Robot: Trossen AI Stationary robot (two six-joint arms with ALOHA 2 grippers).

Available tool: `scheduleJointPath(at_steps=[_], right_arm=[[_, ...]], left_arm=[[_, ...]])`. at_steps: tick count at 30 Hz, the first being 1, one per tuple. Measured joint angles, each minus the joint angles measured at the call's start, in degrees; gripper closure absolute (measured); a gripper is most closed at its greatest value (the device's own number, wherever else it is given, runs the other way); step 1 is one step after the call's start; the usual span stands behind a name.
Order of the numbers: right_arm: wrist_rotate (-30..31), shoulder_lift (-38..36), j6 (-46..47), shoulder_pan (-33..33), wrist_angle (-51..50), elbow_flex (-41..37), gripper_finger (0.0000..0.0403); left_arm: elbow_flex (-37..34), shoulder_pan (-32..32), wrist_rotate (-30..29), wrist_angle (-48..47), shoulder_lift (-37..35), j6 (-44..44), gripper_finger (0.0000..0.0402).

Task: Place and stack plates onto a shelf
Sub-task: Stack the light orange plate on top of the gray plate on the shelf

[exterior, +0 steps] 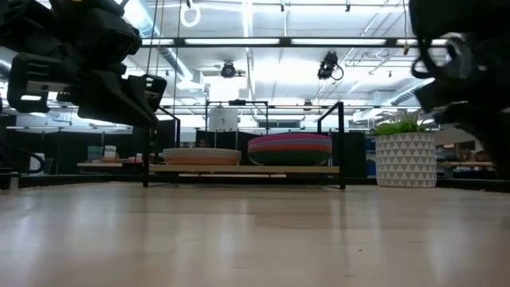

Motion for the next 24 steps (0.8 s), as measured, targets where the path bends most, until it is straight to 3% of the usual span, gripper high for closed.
scheduleJointPath(at_steps=[3,7,8,9,11,14,18,21,24], right_arm=[[7.1,0.0,0.0,-1.1,5.8,0.0,0.025],[22.7,0.0,0.8,-5.6,12.2,0.8,0.025],[23.7,0.0,0.4,-7.0,11.8,1.8,0.025],[22.0,0.0,-1.9,-8.6,10.7,3.3,0.025],[12.2,0.0,-6.2,-10.8,5.9,6.6,0.0251],[-0.2,0.0,-5.8,-11.6,-0.7,9.2,0.0252],[-10.8,0.0,-5.2,-9.5,-5.0,9.2,0.0254],[-13.0,0.0,-2.4,-6.0,-5.2,7.9,0.0254],[-9.8,0.0,-0.3,-1.8,-4.9,6.4,0.0254]], left_arm=[[0.0,0.0,-1.6,0.6,0.0,0.0,0.0358],[0.0,0.0,-8.2,4.3,0.0,1.7,0.0358],[0.0,0.0,-8.5,4.8,0.0,2.8,0.0358],[0.0,0.0,-8.5,5.1,0.0,3.4,0.0358],[0.0,0.0,-8.4,4.9,0.0,4.1,0.0358],[0.0,0.0,-8.4,3.4,0.0,4.2,0.0358],[0.0,0.0,-8.4,2.7,-0.1,4.9,0.0358],[0.0,0.0,-8.4,2.9,-1.1,5.0,0.0358],[0.0,0.0,-8.4,2.8,-1.6,6.2,0.0358]])
